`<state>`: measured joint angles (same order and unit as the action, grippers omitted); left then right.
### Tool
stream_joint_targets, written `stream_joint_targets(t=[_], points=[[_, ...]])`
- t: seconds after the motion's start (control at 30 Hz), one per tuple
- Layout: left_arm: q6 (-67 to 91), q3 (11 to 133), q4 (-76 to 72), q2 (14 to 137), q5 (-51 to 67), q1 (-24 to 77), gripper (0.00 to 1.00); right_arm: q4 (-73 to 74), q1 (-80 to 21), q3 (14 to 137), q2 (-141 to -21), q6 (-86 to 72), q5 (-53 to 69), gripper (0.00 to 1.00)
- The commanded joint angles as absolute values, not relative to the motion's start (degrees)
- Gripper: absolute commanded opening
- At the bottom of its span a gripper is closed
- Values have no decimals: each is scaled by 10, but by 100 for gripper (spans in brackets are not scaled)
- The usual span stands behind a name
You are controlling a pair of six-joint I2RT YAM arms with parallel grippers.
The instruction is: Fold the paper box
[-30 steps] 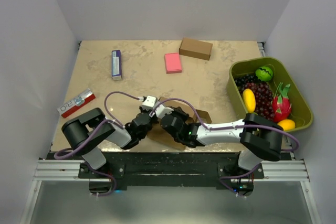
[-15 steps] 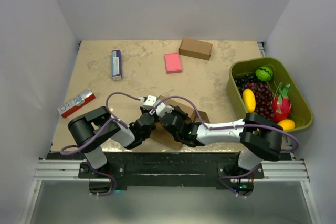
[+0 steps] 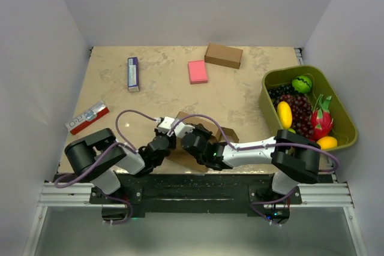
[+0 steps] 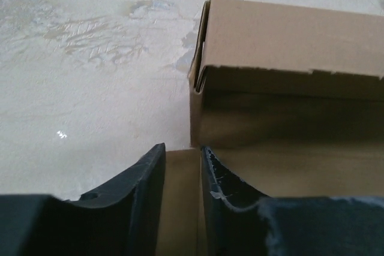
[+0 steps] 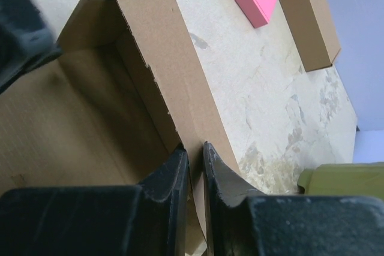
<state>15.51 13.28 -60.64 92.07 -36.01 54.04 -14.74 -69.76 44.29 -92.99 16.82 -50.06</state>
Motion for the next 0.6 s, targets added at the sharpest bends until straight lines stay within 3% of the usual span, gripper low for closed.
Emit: stream_joint_targets(t=[0.0,0.2,0.3,0.57], points=[[179,120,-621,853,-344,541,42,-97,-694,435,-957,145,-455,3],[196,109,-554,796,-323,541,54,-97,-694,432,-941,141,-455,8],[213,108,-482,737,-316,535,59,-98,-694,428,-924,139,-452,17],[251,100,-306,549,-216,433,63,-91,-694,417,-861,124,-437,62]])
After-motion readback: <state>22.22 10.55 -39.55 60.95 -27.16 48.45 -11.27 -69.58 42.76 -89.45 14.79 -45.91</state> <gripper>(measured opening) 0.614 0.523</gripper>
